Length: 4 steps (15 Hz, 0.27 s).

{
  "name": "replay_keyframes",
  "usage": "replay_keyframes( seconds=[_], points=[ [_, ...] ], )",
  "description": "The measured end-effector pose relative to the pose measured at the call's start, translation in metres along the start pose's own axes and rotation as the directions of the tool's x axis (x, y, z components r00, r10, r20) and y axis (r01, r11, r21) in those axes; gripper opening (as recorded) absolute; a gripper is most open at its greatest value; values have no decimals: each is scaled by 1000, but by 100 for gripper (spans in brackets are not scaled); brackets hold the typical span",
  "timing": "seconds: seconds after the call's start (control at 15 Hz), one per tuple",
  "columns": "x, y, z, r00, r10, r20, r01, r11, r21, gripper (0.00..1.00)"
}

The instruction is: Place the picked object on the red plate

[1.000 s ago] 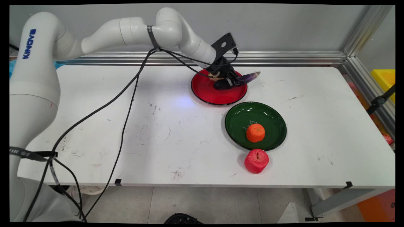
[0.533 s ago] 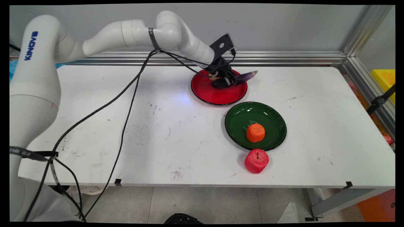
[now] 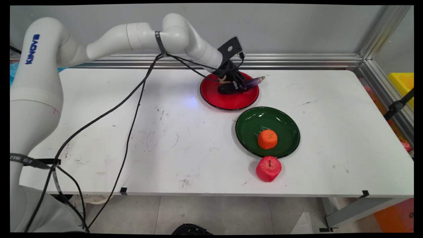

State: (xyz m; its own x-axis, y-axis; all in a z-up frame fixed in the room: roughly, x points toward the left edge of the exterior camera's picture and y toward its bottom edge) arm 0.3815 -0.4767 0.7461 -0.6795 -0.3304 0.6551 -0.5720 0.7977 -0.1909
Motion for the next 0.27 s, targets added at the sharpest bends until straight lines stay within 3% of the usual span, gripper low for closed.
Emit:
replay_keyframes(
  seconds=[0.27],
  points=[
    [0,1,-1,1000,2,-1,-2,1000,-4,100]
  ],
)
